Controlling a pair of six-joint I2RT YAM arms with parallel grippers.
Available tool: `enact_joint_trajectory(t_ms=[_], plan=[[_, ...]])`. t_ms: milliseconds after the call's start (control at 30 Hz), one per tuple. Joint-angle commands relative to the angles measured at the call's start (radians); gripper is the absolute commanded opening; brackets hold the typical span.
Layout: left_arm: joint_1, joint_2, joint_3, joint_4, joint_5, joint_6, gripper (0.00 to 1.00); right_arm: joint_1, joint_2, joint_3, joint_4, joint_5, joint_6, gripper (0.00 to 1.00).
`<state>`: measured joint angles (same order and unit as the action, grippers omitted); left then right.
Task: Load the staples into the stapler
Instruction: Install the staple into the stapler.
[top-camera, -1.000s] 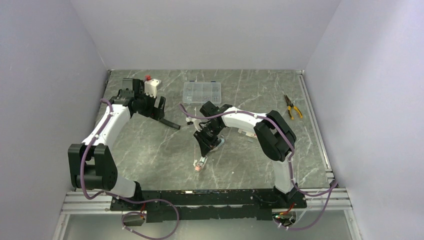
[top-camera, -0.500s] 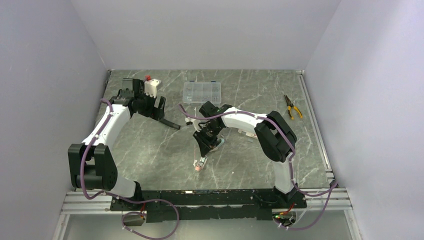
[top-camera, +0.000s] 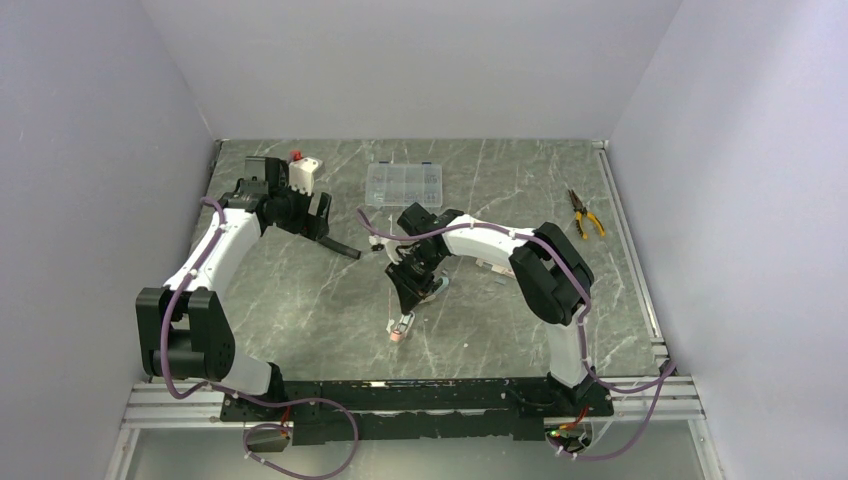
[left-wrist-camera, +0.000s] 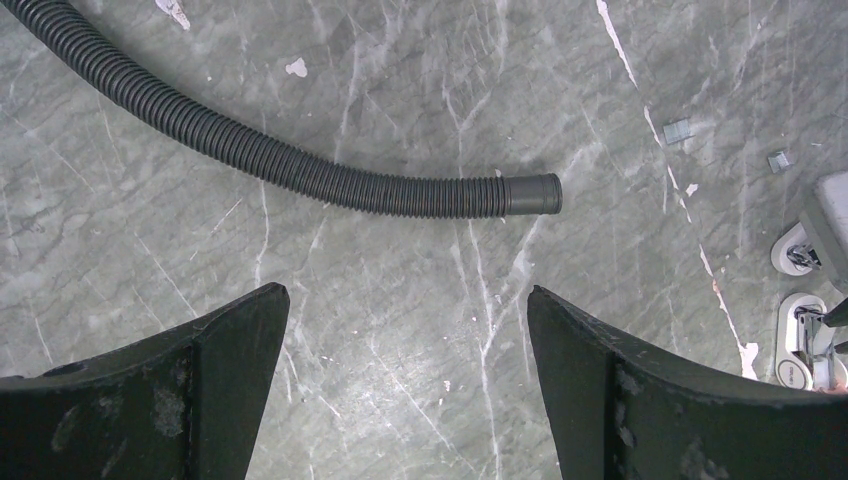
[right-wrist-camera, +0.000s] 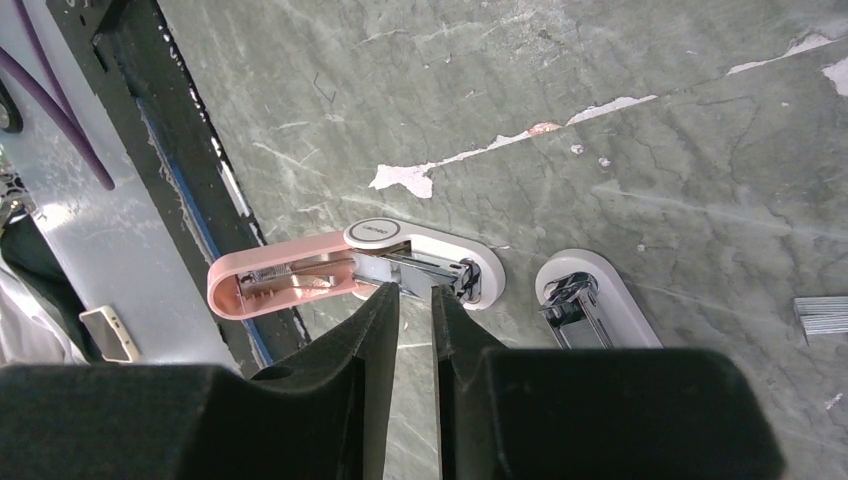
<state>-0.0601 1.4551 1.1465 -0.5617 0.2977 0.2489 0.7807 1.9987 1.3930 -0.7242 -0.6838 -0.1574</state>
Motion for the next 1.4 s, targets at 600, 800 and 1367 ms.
enact_joint_trajectory(t_ms=[600,800,1367], plan=[[0.001,-0.011,0.037,0.004,0.005,-0.005,0.95,0.004,-0.001,-0.002,0.023,-0.004,-0.019,0.22],[0.002,-0.011,0.036,0.003,0.006,-0.006,0.95,0.004,0.008,-0.013,0.026,-0.014,-0.016,0.22],[0.001,-0.012,0.035,0.005,0.004,-0.003,0.95,0.003,-0.005,0.000,0.025,-0.010,-0.018,0.21]])
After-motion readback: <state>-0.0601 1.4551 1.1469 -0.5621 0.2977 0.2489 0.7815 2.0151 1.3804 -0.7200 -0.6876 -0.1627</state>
